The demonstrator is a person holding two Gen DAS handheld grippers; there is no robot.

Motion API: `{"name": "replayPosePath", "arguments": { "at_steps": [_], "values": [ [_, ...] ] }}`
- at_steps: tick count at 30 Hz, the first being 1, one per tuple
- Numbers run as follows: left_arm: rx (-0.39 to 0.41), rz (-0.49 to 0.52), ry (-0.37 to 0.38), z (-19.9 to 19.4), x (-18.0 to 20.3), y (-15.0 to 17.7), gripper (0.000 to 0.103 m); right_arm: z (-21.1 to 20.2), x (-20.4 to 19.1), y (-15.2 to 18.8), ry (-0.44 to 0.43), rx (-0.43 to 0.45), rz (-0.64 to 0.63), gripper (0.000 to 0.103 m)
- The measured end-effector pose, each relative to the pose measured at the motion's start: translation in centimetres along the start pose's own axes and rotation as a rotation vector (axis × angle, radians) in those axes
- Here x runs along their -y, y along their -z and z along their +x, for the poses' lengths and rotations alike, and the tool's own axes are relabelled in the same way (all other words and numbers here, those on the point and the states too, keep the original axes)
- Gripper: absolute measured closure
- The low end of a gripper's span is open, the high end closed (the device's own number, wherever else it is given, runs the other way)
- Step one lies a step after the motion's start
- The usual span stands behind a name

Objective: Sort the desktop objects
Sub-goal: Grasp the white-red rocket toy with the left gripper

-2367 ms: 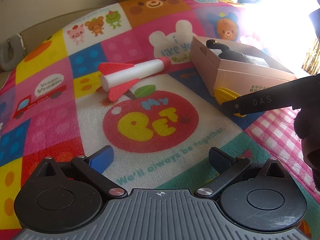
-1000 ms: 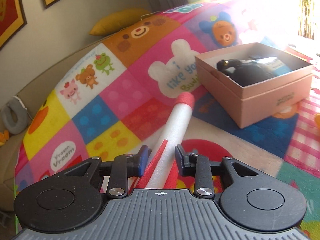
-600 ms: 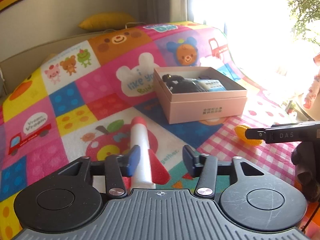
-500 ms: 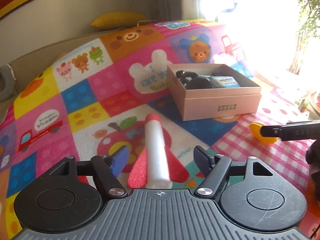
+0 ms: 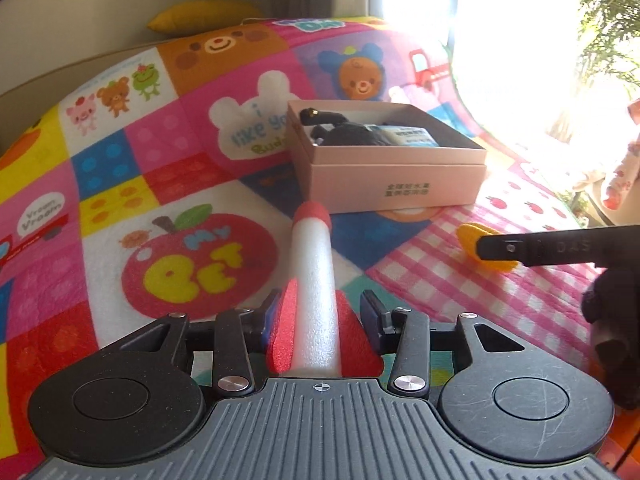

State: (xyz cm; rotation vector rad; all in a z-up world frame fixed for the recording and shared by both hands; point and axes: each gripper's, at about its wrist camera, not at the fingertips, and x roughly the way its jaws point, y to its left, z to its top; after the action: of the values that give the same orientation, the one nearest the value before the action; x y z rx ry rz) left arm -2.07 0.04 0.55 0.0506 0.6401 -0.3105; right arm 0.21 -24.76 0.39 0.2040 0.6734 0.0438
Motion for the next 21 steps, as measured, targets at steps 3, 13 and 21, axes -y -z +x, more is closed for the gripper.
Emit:
{"name": "replayPosePath", "arguments": {
  "at_steps": [3,13,21],
  "values": [
    [-0.002,0.018,0.083,-0.4,1.5,0.6,0.053,0.1,0.0,0.0,-0.003,-0.003,-0.007,0.000],
    [-0.036,-0.005,0.030,1.0,0.5,1.6,0.005,-0.5,-1.0,0.2,0.049,-0.004,-0.086,0.000],
    [-0.031,0.003,-0.004,1.2,0.6,2.2,0.000,-1.7,-1.8,1.0,0.212,0.014,-0.270,0.000]
  ]
}}
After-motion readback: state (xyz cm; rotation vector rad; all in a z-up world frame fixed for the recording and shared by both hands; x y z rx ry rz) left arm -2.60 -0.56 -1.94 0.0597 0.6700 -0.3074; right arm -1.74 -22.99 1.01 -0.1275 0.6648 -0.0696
